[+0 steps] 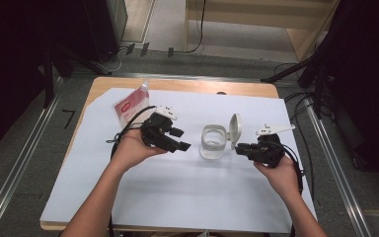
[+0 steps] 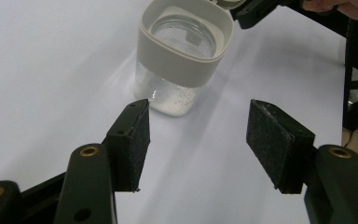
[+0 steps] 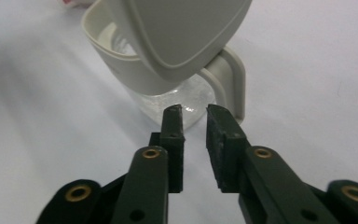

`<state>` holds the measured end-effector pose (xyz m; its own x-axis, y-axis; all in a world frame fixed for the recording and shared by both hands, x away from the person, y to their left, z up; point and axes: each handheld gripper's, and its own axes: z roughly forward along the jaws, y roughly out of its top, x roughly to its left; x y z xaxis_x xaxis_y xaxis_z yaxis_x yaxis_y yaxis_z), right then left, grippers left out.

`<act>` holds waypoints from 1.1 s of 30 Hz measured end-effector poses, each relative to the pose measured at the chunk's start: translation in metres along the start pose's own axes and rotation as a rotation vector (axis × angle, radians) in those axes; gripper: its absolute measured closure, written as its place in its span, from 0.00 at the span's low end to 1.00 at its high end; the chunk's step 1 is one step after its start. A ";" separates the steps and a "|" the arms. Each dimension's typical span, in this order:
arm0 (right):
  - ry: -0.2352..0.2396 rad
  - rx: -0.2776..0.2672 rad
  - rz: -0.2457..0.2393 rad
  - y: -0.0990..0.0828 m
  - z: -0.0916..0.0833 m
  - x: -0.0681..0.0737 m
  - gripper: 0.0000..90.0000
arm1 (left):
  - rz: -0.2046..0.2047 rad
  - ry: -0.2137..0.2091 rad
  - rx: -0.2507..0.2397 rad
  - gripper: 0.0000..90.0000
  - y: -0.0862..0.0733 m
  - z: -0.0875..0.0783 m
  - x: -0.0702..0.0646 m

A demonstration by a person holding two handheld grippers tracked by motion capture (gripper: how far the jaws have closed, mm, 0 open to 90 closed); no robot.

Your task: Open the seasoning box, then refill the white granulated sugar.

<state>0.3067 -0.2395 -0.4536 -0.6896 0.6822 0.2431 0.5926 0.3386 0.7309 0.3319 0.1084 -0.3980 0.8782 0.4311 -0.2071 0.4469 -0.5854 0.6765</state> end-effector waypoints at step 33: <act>0.001 -0.023 -0.004 -0.007 -0.005 0.000 0.64 | -0.150 0.100 -0.047 0.48 -0.042 -0.065 0.033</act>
<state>0.3007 -0.2454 -0.4551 -0.6922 0.6805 0.2405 0.5801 0.3263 0.7463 0.3312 0.1923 -0.3875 0.7799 0.5788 -0.2382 0.5610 -0.4777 0.6761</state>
